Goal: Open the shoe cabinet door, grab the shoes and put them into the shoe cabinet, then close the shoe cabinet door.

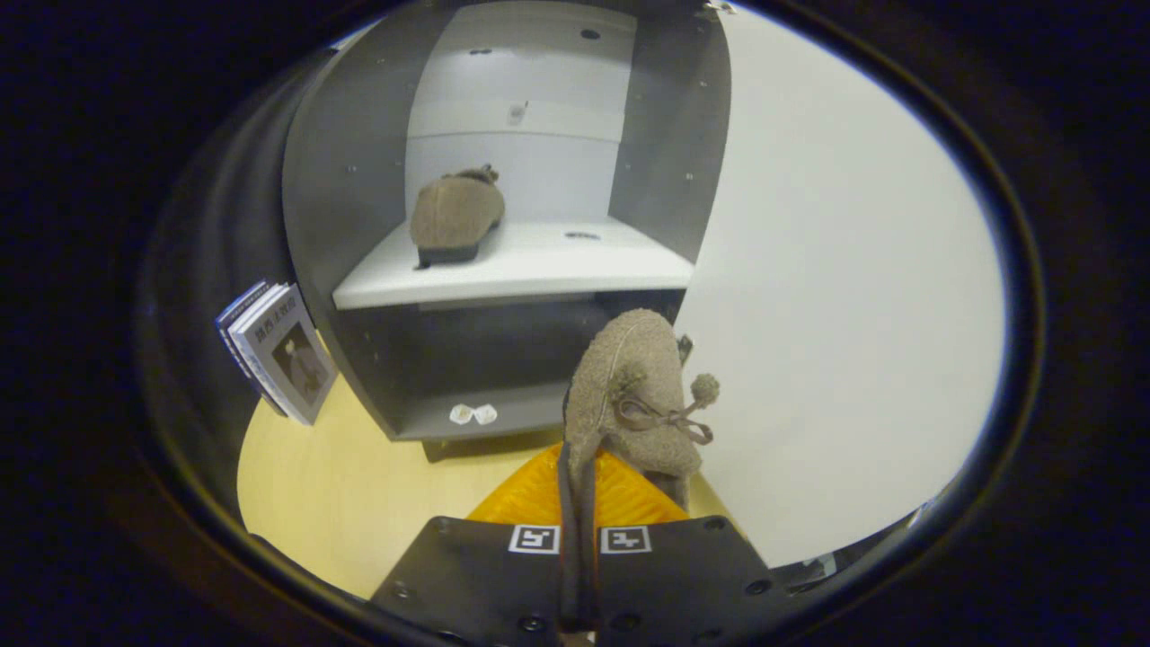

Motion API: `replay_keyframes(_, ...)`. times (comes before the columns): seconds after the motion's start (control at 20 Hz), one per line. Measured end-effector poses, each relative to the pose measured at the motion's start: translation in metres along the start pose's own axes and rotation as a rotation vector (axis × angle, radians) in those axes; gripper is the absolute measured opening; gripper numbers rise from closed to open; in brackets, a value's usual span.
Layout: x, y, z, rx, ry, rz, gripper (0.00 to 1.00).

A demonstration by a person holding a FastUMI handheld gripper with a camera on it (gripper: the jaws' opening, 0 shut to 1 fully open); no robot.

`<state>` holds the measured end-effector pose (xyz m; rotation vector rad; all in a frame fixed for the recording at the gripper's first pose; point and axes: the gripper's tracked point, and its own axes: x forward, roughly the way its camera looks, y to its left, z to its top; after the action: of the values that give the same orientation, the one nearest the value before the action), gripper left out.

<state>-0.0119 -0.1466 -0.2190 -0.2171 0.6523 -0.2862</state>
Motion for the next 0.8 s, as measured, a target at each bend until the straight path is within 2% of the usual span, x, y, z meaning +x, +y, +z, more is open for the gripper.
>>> replay_keyframes(0.2, 0.010, 0.000, 0.072, -0.035, -0.119, 0.009, 0.03)
replay_keyframes(0.4, 0.031, 0.006, 0.123, -0.071, -0.167, 0.051, 0.02)
replay_keyframes(0.8, 0.103, 0.024, 0.156, -0.183, -0.100, 0.101, 0.02)
